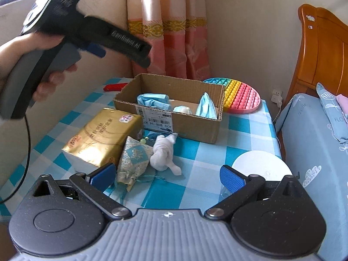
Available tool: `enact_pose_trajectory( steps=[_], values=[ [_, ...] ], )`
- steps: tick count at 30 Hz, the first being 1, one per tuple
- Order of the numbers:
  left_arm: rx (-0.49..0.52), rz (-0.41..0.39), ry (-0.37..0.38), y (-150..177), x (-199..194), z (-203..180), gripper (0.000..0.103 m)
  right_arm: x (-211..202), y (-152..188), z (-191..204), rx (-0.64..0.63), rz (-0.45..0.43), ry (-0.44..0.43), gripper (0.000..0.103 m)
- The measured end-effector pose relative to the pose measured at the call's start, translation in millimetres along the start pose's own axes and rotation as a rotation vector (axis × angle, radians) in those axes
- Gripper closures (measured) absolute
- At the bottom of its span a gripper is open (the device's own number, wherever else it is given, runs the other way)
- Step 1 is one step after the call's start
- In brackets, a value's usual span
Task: Organize soft objects
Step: 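Withdraw both grippers from the box back over the table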
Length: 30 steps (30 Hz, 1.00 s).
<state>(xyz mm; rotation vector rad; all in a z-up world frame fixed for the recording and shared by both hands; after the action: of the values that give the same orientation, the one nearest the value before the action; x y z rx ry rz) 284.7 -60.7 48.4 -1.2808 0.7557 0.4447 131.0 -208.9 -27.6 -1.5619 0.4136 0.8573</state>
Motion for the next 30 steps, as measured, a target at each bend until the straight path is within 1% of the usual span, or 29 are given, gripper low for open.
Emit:
enact_pose_trajectory(
  steps=[3,7,11,16,18,23,26,30],
  values=[
    [0.002,0.007,-0.008,19,-14,-2,0.002,-6,2,2,0.003,-0.011,-0.011,0.0],
    [-0.041,0.003,-0.002,46,-34,1,0.002,-11,7,3,0.011,-0.016,-0.026,0.0],
    [-0.073,-0.008,-0.046,72,-48,7,0.001,-11,14,3,0.008,-0.012,-0.031,0.0],
    [-0.135,-0.001,-0.07,106,-59,17,0.001,-5,23,2,-0.002,0.007,-0.035,0.0],
    [-0.161,-0.014,-0.1,121,-66,23,0.001,-3,26,0,0.006,0.014,-0.033,0.0],
    [-0.232,-0.006,-0.147,150,-70,39,0.001,3,29,0,0.023,0.029,-0.045,0.0],
    [-0.267,0.009,-0.147,164,-68,46,0.001,6,28,4,0.008,0.035,-0.053,0.0],
    [-0.264,0.049,-0.123,179,-61,50,0.001,10,27,13,-0.023,0.034,-0.068,0.0]
  ],
)
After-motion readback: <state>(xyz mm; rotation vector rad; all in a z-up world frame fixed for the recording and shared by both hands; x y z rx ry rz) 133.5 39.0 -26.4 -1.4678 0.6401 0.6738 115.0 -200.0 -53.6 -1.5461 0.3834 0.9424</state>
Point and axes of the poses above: each gripper's, at about its wrist camera, not at the fingertips, and x roughly the way its jaws point, z to its left, y to its underside, the point moved 4 cm from there along x, roughly the way its jaws point, and after that the axes turned 6 degrees about z, right-handed, at the moved point
